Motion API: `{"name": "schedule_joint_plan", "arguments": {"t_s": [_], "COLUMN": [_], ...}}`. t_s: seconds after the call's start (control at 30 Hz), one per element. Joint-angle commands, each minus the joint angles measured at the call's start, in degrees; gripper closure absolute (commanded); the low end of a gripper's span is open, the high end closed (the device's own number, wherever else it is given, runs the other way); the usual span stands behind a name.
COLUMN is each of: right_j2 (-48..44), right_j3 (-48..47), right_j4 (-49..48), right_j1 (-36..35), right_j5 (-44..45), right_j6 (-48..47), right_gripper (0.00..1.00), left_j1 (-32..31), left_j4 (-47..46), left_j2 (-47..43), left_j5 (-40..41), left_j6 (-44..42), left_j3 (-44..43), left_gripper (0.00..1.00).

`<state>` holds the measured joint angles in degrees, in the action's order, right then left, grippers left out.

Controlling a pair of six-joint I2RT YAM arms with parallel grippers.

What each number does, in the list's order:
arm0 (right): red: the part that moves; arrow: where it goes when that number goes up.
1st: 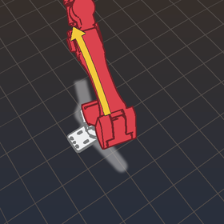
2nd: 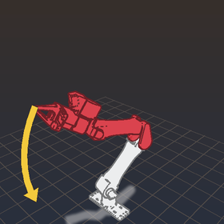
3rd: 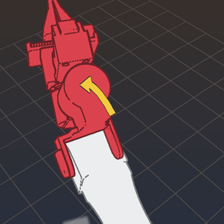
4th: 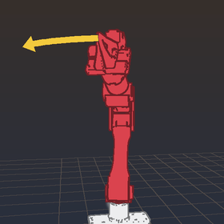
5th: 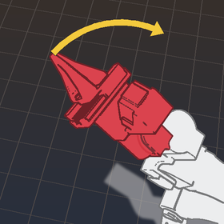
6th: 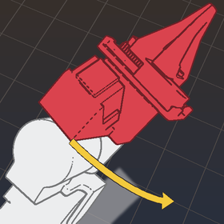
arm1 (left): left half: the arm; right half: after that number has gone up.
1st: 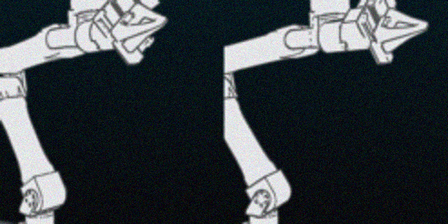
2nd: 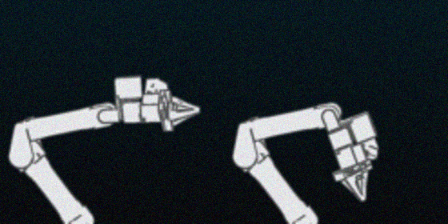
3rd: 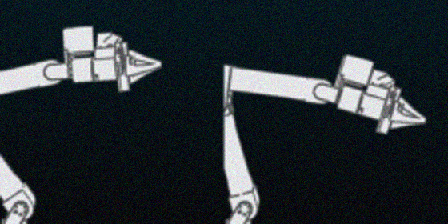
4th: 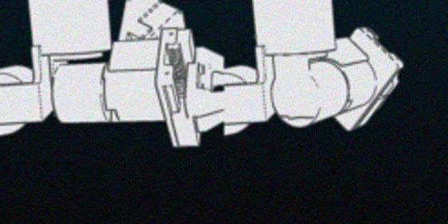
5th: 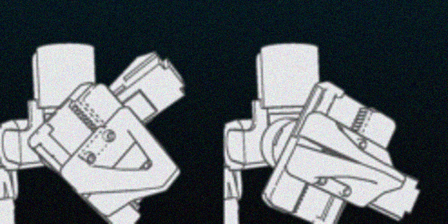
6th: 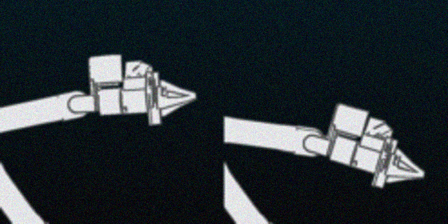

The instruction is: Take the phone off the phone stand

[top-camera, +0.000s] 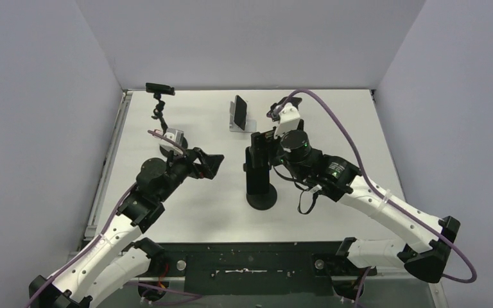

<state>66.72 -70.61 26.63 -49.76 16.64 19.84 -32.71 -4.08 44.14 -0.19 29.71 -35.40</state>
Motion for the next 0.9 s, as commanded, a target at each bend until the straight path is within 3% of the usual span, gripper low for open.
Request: {"name": "schedule_joint_plan", "arguments": {"t_s": [0.0, 0.17, 0.33, 0.53, 0.87], "right_j2": [0.77, -1.47, 3.16, 6.98, 13.32], "right_j3": [-2.87, 1.01, -5.33, -10.09, -15.17], "right_j4": [3.84, -2.88, 4.26, 11.87, 18.33], "right_j1": [-3.18, -3.14, -3.07, -3.11, -3.15], "right_j5": [14.45, 10.89, 5.50, 4.87, 2.42], "right_j6": [-2.21, 0.91, 4.78, 13.53, 14.96], "right_gripper": [0.00, 0.00, 0.00, 0.00, 0.00], "left_j1": [0.28, 0.28, 0.28, 0.28, 0.11], "left_j4": [-1.96, -2.45, -1.25, -0.69, -0.59], "left_j2": [-3.32, -7.08, -6.37, -5.96, -5.18], "left_j5": [2.10, 3.33, 3.34, 3.54, 2.46], "left_j6": [-10.70, -10.40, -10.40, -10.05, -9.91], "left_j3": [1.46, 4.32, 3.64, 3.55, 3.41], "left_gripper": [0.04, 0.04, 0.04, 0.05, 0.05]}}
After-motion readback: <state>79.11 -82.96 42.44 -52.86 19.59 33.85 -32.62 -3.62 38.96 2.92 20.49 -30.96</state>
